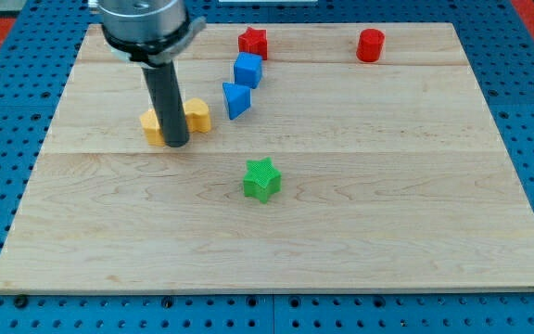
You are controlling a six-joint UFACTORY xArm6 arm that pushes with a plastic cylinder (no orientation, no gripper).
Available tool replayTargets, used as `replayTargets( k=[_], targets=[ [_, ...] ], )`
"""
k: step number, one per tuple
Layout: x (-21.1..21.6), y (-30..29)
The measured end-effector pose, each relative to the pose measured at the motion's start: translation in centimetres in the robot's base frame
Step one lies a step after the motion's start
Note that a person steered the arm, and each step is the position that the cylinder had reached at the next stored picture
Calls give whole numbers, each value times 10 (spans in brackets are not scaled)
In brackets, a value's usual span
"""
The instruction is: Push the blue triangle and blue cube towards the up
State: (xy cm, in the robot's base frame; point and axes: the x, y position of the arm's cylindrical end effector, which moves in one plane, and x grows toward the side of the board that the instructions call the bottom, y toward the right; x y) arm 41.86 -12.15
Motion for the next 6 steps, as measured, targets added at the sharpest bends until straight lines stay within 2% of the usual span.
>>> replayTargets(
  k=[2, 3, 4, 5, 6],
  targets=[
    [-53, 32],
    [-60, 36],
    [-65, 42],
    [-30, 41],
    [-35, 66]
  ],
)
